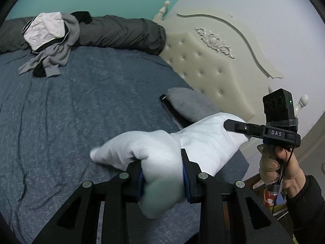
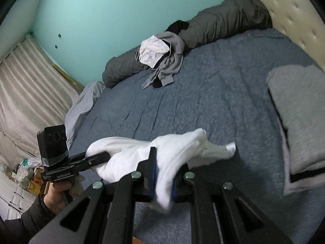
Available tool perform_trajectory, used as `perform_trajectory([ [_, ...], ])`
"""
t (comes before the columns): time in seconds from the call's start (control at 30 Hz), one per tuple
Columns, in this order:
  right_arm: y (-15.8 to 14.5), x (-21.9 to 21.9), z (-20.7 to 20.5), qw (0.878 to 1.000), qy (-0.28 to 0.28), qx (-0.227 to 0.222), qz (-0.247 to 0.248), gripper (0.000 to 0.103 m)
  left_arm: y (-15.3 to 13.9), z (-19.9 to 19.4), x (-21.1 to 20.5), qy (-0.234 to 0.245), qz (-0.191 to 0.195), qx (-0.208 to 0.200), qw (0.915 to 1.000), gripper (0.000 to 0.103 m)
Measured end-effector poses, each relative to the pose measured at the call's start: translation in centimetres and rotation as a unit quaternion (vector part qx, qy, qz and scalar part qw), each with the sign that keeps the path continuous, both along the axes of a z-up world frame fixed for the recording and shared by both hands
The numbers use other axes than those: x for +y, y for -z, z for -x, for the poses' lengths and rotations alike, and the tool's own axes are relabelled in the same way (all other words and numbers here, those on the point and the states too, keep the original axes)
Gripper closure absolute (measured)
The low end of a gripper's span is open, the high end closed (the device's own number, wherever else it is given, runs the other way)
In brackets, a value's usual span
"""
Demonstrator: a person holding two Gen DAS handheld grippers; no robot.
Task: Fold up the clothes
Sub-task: 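Lift the white bundle with both tools and carry it toward the clothes stack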
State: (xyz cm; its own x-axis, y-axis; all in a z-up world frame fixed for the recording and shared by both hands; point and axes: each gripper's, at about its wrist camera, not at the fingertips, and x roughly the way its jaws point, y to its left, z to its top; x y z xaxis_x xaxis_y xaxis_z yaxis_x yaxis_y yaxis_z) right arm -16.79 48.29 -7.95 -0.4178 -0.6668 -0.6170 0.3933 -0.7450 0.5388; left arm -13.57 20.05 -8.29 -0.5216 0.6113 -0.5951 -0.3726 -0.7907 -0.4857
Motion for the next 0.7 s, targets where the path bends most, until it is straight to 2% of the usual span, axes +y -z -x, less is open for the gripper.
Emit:
perform_trajectory([
  [0.4,-6.3,4.9,5.3,0.999,0.018,0.030,0.012,0.093,-6.9,6.4,5.4,0.007,0.013,0.037,0.9992,0.072],
  [0.5,-7.8,6.1,7.8,0.999,0.023,0.041,0.012,0.093,-8.6,8.2,6.8,0.008,0.017,0.047,0.9987,0.072],
  [0.7,-12.2,8.9,14.8,0.995,0.040,0.088,-0.004,0.093,-12.4,15.4,10.5,0.003,0.017,0.076,0.9970,0.072],
])
